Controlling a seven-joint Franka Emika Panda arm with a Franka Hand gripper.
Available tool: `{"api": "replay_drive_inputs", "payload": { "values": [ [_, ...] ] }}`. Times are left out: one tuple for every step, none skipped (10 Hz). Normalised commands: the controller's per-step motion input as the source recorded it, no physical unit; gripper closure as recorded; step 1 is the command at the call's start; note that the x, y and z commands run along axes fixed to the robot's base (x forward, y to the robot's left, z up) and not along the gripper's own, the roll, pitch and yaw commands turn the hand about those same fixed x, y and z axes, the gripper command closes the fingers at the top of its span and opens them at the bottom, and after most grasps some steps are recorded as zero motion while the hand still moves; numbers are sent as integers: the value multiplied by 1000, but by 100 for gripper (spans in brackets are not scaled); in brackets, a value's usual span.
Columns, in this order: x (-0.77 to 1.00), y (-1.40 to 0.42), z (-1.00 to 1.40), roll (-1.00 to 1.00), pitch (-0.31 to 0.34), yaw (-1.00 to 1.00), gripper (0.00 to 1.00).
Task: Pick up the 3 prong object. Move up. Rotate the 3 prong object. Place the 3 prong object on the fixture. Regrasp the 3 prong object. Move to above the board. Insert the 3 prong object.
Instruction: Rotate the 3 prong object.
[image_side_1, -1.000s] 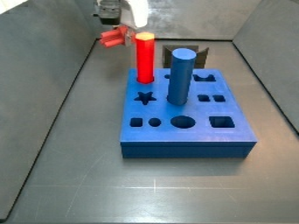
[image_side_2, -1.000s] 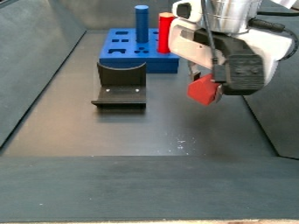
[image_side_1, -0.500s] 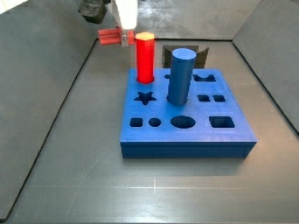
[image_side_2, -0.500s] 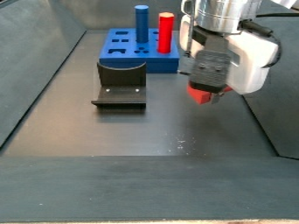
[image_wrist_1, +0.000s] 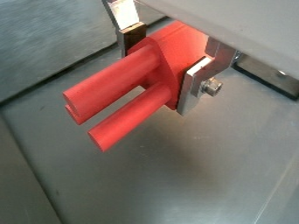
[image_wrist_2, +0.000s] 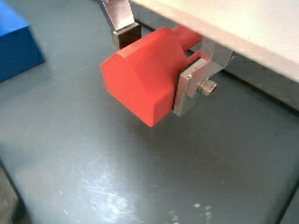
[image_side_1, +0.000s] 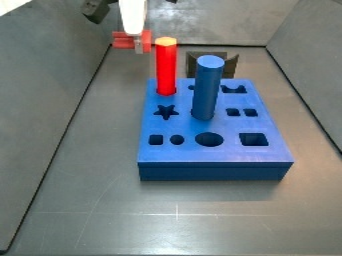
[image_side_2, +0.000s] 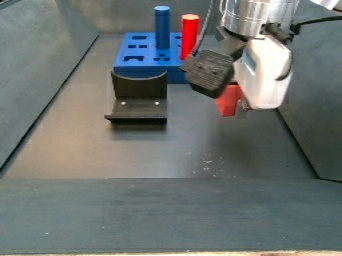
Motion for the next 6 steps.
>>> {"api": "replay_drive_inputs", "payload": {
  "values": [
    [-8,17,3,-3,-1,-1000,100],
    [-7,17,3,-4,-1,-1000,100],
    [-8,17,3,-4,-1,-1000,100],
    [-8,17,3,-4,-1,-1000,100],
    [-8,17,3,-4,-1,-1000,100],
    [-8,17,3,-4,-1,-1000,100]
  ]
}}
